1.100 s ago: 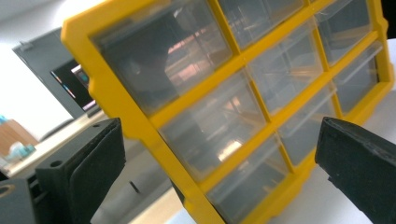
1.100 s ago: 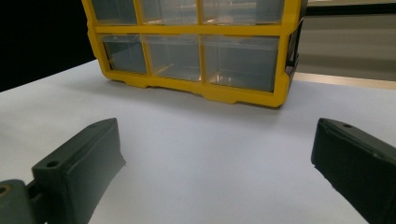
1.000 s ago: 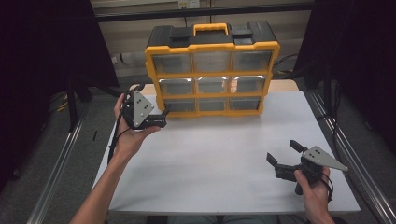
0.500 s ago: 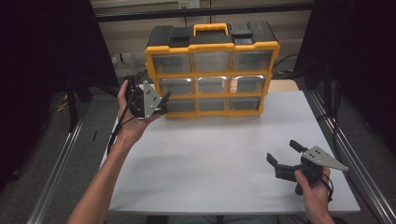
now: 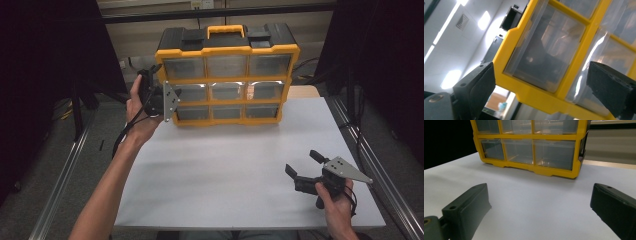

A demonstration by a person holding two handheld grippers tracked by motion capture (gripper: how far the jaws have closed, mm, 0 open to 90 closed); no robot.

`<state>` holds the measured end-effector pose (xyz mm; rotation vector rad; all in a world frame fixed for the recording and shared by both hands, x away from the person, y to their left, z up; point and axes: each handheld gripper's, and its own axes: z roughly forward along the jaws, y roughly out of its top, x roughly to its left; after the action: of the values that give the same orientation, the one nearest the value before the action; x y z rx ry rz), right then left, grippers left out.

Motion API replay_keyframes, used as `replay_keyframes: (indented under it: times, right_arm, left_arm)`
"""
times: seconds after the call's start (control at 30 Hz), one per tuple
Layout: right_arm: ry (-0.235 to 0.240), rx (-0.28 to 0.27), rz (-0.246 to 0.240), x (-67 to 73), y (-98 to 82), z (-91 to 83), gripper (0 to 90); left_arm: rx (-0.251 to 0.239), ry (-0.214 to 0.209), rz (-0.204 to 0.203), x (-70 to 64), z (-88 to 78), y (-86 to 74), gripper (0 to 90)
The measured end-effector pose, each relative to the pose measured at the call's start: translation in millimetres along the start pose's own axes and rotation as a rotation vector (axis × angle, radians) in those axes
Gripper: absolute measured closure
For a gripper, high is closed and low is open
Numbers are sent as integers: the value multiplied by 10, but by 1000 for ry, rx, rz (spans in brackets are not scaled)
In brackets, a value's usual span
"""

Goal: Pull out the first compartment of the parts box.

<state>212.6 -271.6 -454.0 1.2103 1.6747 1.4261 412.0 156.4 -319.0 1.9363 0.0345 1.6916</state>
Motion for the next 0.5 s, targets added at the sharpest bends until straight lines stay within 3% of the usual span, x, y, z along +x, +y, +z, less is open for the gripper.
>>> replay_keyframes:
  times: [0.1,0.2,0.23,0.33,0.43,0.47,0.5]
  right_arm:
    - [3,-1,-1,3,0,-2,17]
    - [12,-3,-1,6,2,-3,16]
    - [10,-3,-5,5,0,0,16]
    - [10,-2,-4,2,0,-2,17]
    - [7,-4,-4,1,0,-1,17]
    - [6,-5,-6,0,-1,2,17]
    - [6,-5,-7,0,-1,3,18]
  left_arm:
    - [39,9,46,1,38,8,87]
    - [38,36,110,14,92,16,87]
    - [67,39,133,11,92,15,89]
    - [78,46,178,7,136,9,135]
    - [73,67,255,-9,178,12,194]
    - [92,67,245,-21,190,6,196]
    - [97,77,272,-18,201,10,203]
